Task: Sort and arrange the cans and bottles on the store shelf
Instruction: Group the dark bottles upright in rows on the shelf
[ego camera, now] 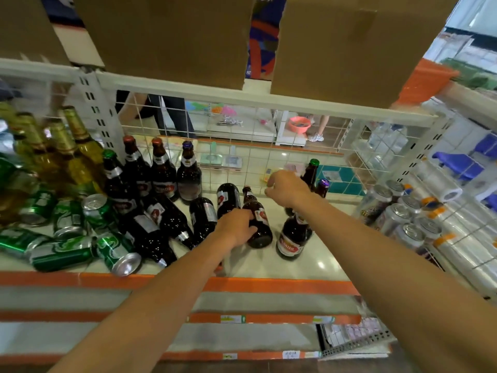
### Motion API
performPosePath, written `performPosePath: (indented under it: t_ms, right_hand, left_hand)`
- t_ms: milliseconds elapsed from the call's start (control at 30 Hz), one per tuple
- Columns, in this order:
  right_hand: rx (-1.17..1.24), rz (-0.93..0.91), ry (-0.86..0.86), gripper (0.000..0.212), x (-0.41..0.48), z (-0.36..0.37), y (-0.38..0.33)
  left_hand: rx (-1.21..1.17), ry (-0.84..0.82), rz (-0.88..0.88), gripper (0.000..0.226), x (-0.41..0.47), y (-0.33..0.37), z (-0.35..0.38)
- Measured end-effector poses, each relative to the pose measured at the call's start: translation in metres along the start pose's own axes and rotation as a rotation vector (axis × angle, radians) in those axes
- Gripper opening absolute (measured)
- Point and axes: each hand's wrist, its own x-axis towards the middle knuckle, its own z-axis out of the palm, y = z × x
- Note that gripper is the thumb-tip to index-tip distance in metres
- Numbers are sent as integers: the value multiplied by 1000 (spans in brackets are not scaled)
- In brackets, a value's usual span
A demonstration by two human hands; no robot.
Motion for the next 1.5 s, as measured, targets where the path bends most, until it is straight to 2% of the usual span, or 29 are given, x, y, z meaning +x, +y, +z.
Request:
performPosePath:
  t_ms: [100, 233, 400, 500, 600, 700, 767, 833, 900, 1000, 1133, 1267, 1400, 1500]
  right_hand:
    - [33, 21, -93, 21, 26, 23, -9]
    - [82, 76, -160, 30, 69, 58, -12]
    - [158, 80, -205, 4, 106, 99, -10]
    - [191, 104, -207, 5, 126, 109, -5]
    - [227, 172, -263, 21, 140, 116, 0]
    - [211, 195, -319, 13, 148, 115, 3]
    - [191, 186, -354, 15, 150, 105, 1]
    - [185, 165, -373, 32, 151, 89, -2]
    - [228, 152, -365, 40, 150, 68, -5]
    - [297, 131, -306, 34, 145, 33, -10]
    - [237, 113, -240, 31, 138, -6, -10]
    - [12, 107, -183, 34, 124, -21, 4]
    - [-13, 107, -58, 31, 111, -15, 19]
    - [-15, 126, -34, 30, 104, -12, 19]
  left_hand:
    - [-34, 16, -107, 24, 4, 0, 2]
    - [-109, -16, -261, 28, 22, 4, 11]
    - [-187, -54, -382, 36, 40, -5, 27]
    - [-284, -108, -440, 34, 50, -9, 28]
    - [-440, -168, -523, 38, 56, -9, 26]
    - [-552, -174, -571, 39, 57, -5, 27]
    - [-593, -168, -563, 35, 57, -3, 29]
    - [-612, -169, -529, 28, 58, 0, 30]
    - [-610, -161, -481, 22, 61, 2, 29]
    - [-634, -137, -431, 21, 66, 7, 22]
    - [-639, -53, -365, 18, 79, 11, 15]
    - [-639, -75, -269, 42, 93, 15, 11]
    - [-540, -91, -152, 33, 95, 8, 2]
    - [-391, -31, -143, 41, 92, -9, -10]
